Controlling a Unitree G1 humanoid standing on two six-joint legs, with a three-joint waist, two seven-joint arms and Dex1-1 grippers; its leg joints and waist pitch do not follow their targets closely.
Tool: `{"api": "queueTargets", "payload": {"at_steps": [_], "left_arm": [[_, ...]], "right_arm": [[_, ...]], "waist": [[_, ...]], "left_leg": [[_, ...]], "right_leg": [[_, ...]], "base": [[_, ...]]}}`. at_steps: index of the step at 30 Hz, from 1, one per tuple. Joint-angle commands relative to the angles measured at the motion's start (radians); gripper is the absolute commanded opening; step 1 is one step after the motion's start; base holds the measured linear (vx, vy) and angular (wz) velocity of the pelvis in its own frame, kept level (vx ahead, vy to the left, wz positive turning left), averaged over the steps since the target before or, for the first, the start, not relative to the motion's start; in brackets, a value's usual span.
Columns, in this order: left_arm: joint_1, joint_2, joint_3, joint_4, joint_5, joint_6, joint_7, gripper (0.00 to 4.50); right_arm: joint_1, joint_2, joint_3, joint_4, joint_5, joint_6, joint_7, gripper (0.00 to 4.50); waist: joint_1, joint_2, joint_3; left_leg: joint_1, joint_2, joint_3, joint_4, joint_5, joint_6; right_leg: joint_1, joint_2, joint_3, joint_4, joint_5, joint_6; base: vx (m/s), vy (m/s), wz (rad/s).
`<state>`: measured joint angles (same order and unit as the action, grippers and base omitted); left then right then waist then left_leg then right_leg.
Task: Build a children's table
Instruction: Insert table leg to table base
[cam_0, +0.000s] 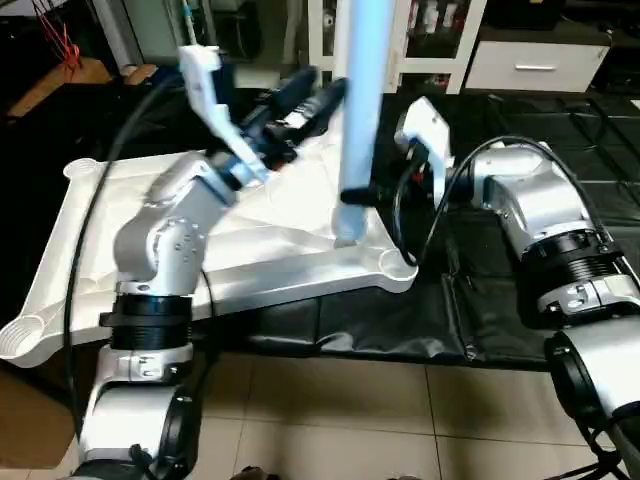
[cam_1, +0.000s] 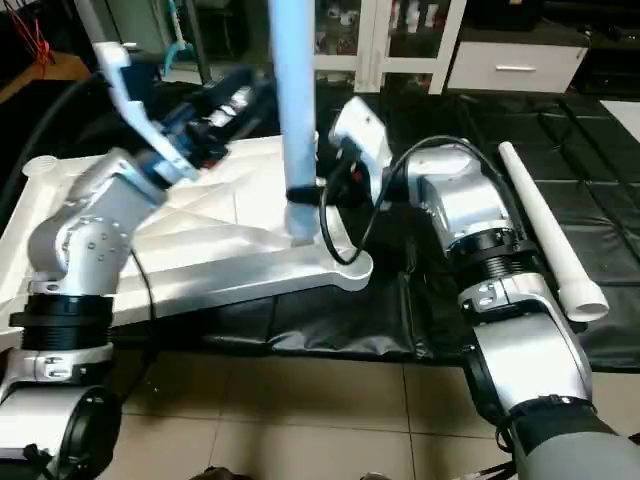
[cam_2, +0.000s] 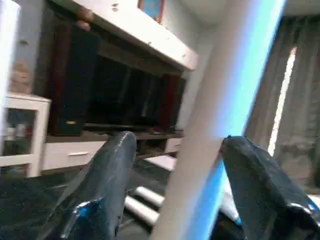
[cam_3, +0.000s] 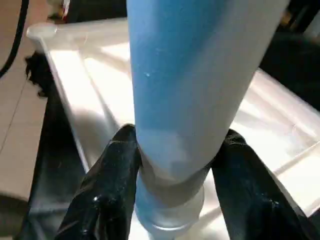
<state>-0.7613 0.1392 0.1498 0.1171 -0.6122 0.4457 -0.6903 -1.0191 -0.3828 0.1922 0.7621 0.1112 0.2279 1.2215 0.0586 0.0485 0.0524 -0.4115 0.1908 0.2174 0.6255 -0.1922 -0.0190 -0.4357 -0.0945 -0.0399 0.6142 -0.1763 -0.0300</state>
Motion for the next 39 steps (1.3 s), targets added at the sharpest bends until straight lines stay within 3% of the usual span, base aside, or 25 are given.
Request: {"api": "queueTargets", "payload": {"at_steps": [1,3,5,8,15,17,22,28,29,34,35,37,38,39], "left_arm": [[-0.031,-0.006,0.004,-0.048,-0.056,0.037,-0.010,3.49],[-0.027,-0.012,0.020,-0.089,-0.131,0.079,-0.042,3.78],[-0.023,-0.008,0.022,-0.102,-0.153,0.099,-0.058,3.89],[-0.008,0.018,-0.004,-0.117,-0.135,0.113,-0.084,4.22],[-0.004,0.038,-0.053,-0.081,-0.039,0.055,-0.050,4.50],[-0.007,0.035,-0.053,-0.084,-0.045,0.048,-0.053,4.50],[-0.005,0.028,-0.047,-0.094,-0.066,0.057,-0.057,4.50],[-0.016,0.030,-0.028,-0.064,-0.059,0.056,-0.030,4.13],[-0.014,0.036,-0.030,-0.063,-0.055,0.055,-0.033,3.88],[-0.010,0.042,-0.027,-0.058,-0.055,0.056,-0.026,3.71],[-0.010,0.042,-0.027,-0.058,-0.055,0.056,-0.026,3.43],[-0.012,0.044,-0.030,-0.050,-0.049,0.053,-0.023,3.29],[-0.018,0.044,-0.025,-0.041,-0.051,0.052,-0.020,3.29],[-0.022,0.045,-0.025,-0.033,-0.048,0.048,-0.020,3.30]], "right_arm": [[-0.041,-0.007,0.027,0.000,-0.020,-0.014,0.032,1.78],[-0.052,-0.004,0.036,0.017,-0.033,-0.018,0.035,1.78],[-0.060,0.000,0.035,0.028,-0.037,-0.022,0.032,1.78],[-0.069,0.006,0.031,0.039,-0.035,-0.023,0.030,1.78],[-0.066,0.001,0.054,0.027,-0.059,-0.033,0.065,1.78],[-0.066,-0.002,0.064,0.032,-0.069,-0.046,0.074,1.78],[-0.062,-0.010,0.080,0.041,-0.097,-0.071,0.079,1.78],[-0.060,-0.002,0.080,0.047,-0.098,-0.077,0.069,1.78],[-0.061,0.003,0.076,0.047,-0.098,-0.080,0.066,1.78],[-0.061,0.015,0.066,0.056,-0.098,-0.088,0.049,1.78],[-0.061,0.015,0.066,0.056,-0.098,-0.088,0.049,1.78],[-0.056,0.015,0.067,0.055,-0.098,-0.091,0.047,1.78],[-0.055,0.014,0.067,0.056,-0.098,-0.093,0.045,1.78],[-0.056,0.013,0.065,0.056,-0.097,-0.094,0.042,1.78]], "waist": [[0.002,-0.013,-0.085],[0.001,-0.011,-0.083],[-0.001,-0.013,-0.080],[-0.006,-0.009,-0.076],[-0.008,-0.011,-0.077],[-0.008,-0.008,-0.077],[-0.007,-0.015,-0.080],[-0.006,-0.012,-0.081],[-0.006,-0.011,-0.080],[-0.006,-0.005,-0.082],[-0.005,-0.006,-0.082],[-0.003,-0.004,-0.083],[-0.002,0.004,-0.083],[-0.004,-0.001,-0.082]], "left_leg": [[0.030,0.034,-0.020,-0.052,-0.011,0.144],[0.032,0.035,-0.020,-0.054,-0.035,0.134],[0.033,0.036,-0.019,-0.056,-0.062,0.122],[0.037,0.037,-0.021,-0.060,-0.119,0.092],[0.038,0.037,-0.022,-0.058,-0.115,0.082],[0.036,0.036,-0.023,-0.057,-0.110,0.082],[0.033,0.034,-0.022,-0.053,-0.096,0.090],[0.034,0.034,-0.023,-0.052,-0.100,0.094],[0.034,0.034,-0.023,-0.052,-0.099,0.095],[0.035,0.034,-0.024,-0.052,-0.102,0.090],[0.036,0.033,-0.023,-0.051,-0.102,0.091],[0.036,0.033,-0.024,-0.051,-0.101,0.090],[0.037,0.033,-0.025,-0.051,-0.104,0.088],[0.036,0.032,-0.024,-0.051,-0.110,0.086]], "right_leg": [[0.066,-0.034,0.018,-0.033,0.076,-0.287],[0.064,-0.033,0.018,-0.036,0.037,-0.290],[0.063,-0.032,0.018,-0.040,0.002,-0.287],[0.062,-0.030,0.019,-0.046,-0.077,-0.261],[0.062,-0.030,0.021,-0.045,-0.074,-0.247],[0.063,-0.031,0.021,-0.043,-0.064,-0.250],[0.065,-0.032,0.021,-0.039,-0.044,-0.260],[0.064,-0.031,0.020,-0.039,-0.052,-0.258],[0.063,-0.031,0.020,-0.039,-0.049,-0.260],[0.064,-0.030,0.019,-0.036,-0.028,-0.266],[0.064,-0.030,0.019,-0.036,-0.025,-0.267],[0.064,-0.029,0.018,-0.035,-0.020,-0.268],[0.063,-0.030,0.018,-0.035,-0.021,-0.269],[0.065,-0.028,0.018,-0.036,-0.019,-0.267]], "base": [[0.000,0.000,0.00],[0.000,0.000,0.00],[0.000,0.000,0.00],[0.000,0.000,0.00],[0.000,0.000,0.00],[0.000,0.000,0.00],[0.000,0.000,0.00],[0.000,0.000,0.00],[0.000,0.000,0.00],[0.000,0.000,0.00],[0.000,0.000,0.00],[0.000,0.000,0.00],[0.000,0.000,0.00],[0.000,0.000,0.00]]}}
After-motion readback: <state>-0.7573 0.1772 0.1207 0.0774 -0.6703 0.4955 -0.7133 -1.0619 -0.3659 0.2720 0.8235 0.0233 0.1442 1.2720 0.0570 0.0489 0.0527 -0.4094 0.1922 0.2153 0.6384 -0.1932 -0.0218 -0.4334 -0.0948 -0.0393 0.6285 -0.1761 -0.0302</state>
